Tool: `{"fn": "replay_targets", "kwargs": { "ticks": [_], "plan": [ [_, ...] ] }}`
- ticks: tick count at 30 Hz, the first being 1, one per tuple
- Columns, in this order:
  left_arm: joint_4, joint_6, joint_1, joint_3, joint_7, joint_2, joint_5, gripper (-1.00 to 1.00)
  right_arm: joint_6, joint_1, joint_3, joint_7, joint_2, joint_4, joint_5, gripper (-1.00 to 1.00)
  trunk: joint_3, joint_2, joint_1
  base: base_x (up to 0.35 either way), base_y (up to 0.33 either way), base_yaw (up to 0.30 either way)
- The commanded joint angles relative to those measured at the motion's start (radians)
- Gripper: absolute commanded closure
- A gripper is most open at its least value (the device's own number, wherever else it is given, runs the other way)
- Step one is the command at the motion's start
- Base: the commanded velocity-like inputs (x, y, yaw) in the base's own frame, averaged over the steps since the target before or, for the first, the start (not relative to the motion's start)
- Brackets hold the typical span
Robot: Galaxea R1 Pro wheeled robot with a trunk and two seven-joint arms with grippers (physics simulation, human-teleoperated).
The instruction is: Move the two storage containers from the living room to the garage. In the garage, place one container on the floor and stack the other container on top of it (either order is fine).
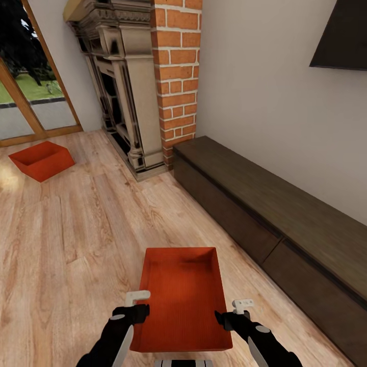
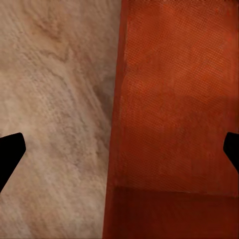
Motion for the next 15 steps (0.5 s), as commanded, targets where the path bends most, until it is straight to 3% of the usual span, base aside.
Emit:
{"fn": "replay_targets", "kwargs": {
  "ticks": [1,15],
  "plan": [
    [-0.001,0.004,-0.001,-0.002,0.008,0.001,0.007,-1.0,0.004,0.0,0.002,0.001,0.0,-0.001,-0.005,-1.0,-0.001,0.0,0.0,0.0,0.0,0.0],
    [0.006,0.02,-0.002,-0.004,0.01,0.002,0.006,-1.0,0.004,-0.001,0.003,0.001,0.0,-0.002,-0.005,-1.0,-0.001,0.0,0.0,0.0,0.0,0.0]
  ]
}}
